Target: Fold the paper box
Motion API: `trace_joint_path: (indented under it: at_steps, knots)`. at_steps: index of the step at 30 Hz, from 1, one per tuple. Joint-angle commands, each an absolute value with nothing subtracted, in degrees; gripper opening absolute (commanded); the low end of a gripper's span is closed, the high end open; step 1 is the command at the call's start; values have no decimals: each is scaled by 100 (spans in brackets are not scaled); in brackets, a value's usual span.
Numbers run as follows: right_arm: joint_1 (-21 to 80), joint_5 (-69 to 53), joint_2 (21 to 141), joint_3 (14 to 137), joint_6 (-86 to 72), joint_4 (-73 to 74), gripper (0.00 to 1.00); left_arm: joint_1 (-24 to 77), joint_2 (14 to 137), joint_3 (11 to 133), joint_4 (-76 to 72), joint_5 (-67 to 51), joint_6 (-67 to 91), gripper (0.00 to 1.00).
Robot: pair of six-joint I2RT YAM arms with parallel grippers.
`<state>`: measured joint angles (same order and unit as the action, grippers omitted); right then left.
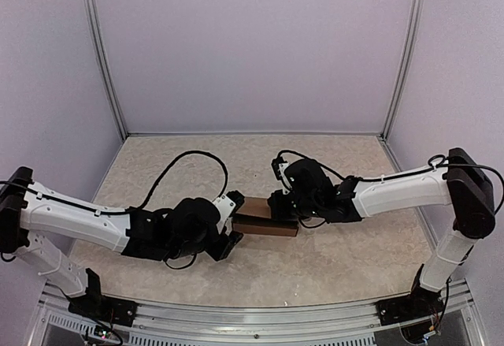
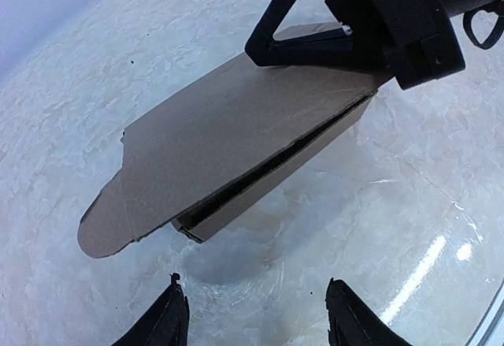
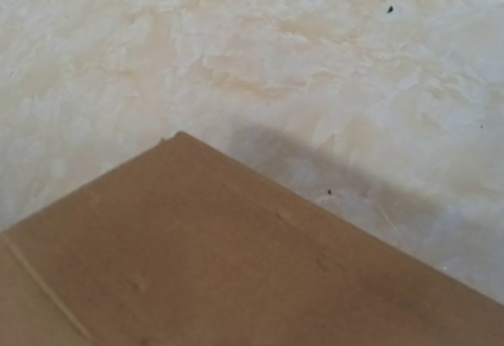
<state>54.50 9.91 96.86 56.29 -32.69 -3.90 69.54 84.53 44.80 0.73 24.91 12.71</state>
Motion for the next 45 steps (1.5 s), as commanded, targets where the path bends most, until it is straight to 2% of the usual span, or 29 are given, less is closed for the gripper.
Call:
trace_joint_path:
  at_steps: [1, 7, 14, 22, 31, 37, 45]
  knots:
    - [5403, 915, 9879, 5456, -3334, -209, 0, 6606, 7902, 4272, 420, 1812, 1374, 55]
    - [5397, 903, 9888, 5487, -3310, -169, 0, 5549, 7461, 4642, 1050, 872, 2003, 48]
    - [5401, 928, 9834, 5526, -3294, -124, 0, 4897, 7380, 4896, 851, 385, 2057, 50]
    - [5402, 976, 9756, 5534, -3270, -35, 0, 4149, 8024, 5201, 597, -974, 2470, 55]
    - [5399, 967, 9788, 5554, -3261, -35, 0, 3643, 8757, 5195, 85, -2022, 3146, 67]
    - [5397, 972, 9806, 5552, -3252, -35, 0, 3498, 9373, 5386, -199, -2899, 3562, 67]
    - [5397, 978, 9828, 5541, -3248, -35, 0, 3528, 9872, 5537, -485, -3468, 3896, 66]
